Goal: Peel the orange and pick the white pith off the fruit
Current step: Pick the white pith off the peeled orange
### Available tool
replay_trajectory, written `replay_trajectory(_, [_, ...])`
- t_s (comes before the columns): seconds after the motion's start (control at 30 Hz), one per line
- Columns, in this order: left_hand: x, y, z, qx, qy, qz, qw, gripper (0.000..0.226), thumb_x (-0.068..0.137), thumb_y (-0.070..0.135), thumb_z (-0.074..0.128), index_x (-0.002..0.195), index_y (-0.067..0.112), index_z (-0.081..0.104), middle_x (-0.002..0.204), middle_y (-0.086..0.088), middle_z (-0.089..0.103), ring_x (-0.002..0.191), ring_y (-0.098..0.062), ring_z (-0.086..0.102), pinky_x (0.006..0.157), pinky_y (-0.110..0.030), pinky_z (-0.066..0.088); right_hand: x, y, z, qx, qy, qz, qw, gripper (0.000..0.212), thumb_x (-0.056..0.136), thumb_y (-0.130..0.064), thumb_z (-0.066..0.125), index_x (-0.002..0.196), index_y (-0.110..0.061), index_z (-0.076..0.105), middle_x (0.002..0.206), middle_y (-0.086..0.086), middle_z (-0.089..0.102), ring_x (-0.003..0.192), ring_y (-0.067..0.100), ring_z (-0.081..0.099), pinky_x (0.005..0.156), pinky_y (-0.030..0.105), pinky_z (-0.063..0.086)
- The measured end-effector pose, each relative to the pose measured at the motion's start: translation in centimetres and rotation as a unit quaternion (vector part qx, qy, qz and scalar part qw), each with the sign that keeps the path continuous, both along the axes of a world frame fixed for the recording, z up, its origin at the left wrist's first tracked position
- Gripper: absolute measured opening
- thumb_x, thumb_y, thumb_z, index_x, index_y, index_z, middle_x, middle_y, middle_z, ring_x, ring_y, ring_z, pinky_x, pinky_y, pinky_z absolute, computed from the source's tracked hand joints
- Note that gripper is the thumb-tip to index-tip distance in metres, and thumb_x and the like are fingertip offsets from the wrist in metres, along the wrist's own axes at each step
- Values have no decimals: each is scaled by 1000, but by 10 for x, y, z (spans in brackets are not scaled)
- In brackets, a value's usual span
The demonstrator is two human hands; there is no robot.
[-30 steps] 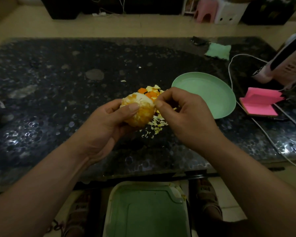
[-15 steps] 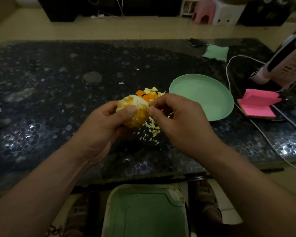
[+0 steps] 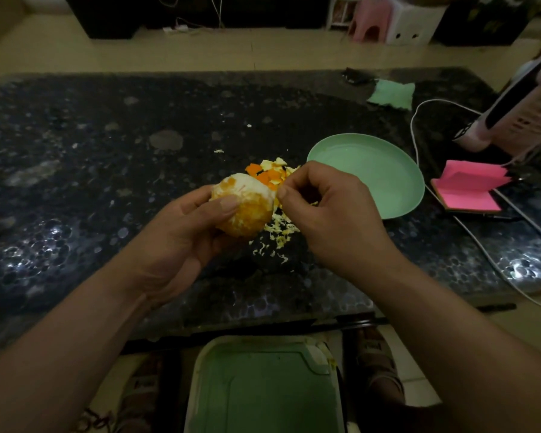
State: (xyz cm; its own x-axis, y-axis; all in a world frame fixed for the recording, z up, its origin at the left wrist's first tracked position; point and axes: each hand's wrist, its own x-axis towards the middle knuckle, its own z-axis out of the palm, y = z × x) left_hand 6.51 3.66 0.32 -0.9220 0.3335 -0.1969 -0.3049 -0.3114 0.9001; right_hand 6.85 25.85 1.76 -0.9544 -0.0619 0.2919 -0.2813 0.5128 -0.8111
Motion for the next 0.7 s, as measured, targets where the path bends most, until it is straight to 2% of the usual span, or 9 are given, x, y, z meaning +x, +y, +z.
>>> replay_trajectory(0.07, [1,-3,1,15,2,-15,1000,78,67,46,96,132,11,72,137,-18,69,118,-26,71,93,-36,62,-2,1,0,3,-4,-8,1000,15,98,-21,70,83,-21,69,73,-10,66,67,6,60,62,16,44])
replay_trajectory(0.17, [2,-5,3,29,-2,-24,999,73,67,45,96,129,13,75,136,-18,70,118,-26,71,92,-36,62,-6,3,0,11,-18,-14,1000,18,101,-27,68,85,-21,71,68,-11,63,63,3,55,59,16,42])
replay_trajectory(0.27, [3,-7,2,32,-12,-20,999,73,68,41,96,130,10,73,135,-19,70,118,-28,72,91,-35,62,-8,5,-5,65,-55,5,996,18,106,-30,62,95,-23,75,68,-18,61,63,0,54,57,11,36])
replay_trajectory(0.37, [2,-4,0,3,-20,9,1000,56,85,29,82,133,4,67,131,-18,73,114,-26,73,90,-36,63,-8,2,-10,157,-87,26,983,21,106,-28,60,122,-26,74,98,-19,69,81,-3,58,67,4,39])
replay_trajectory(0.4, [2,-3,-1,-7,-25,18,1000,52,87,25,75,133,3,66,129,-18,74,112,-25,74,90,-36,63,-7,1,-10,156,-92,26,983,21,106,-29,61,123,-27,73,103,-18,70,84,-3,60,69,3,40])
replay_trajectory(0.53, [1,-3,-2,-18,-26,32,999,53,83,26,74,131,4,68,126,-16,75,110,-24,74,87,-34,64,-5,-3,-1,68,-80,41,994,10,103,-35,65,102,-28,71,81,-16,67,75,0,61,63,8,42])
replay_trajectory(0.6, [1,-4,-2,-23,-27,33,999,51,83,26,74,130,6,69,126,-15,75,111,-24,74,91,-35,63,-2,-5,2,45,-79,64,994,13,104,-39,64,98,-29,69,79,-15,66,74,3,61,64,12,44])
replay_trajectory(0.7, [2,-5,-1,-12,-27,17,999,51,82,28,77,128,7,71,127,-15,75,111,-24,73,87,-33,63,0,-8,1,44,-71,74,994,16,105,-37,62,93,-27,63,78,-10,63,72,8,58,60,17,44])
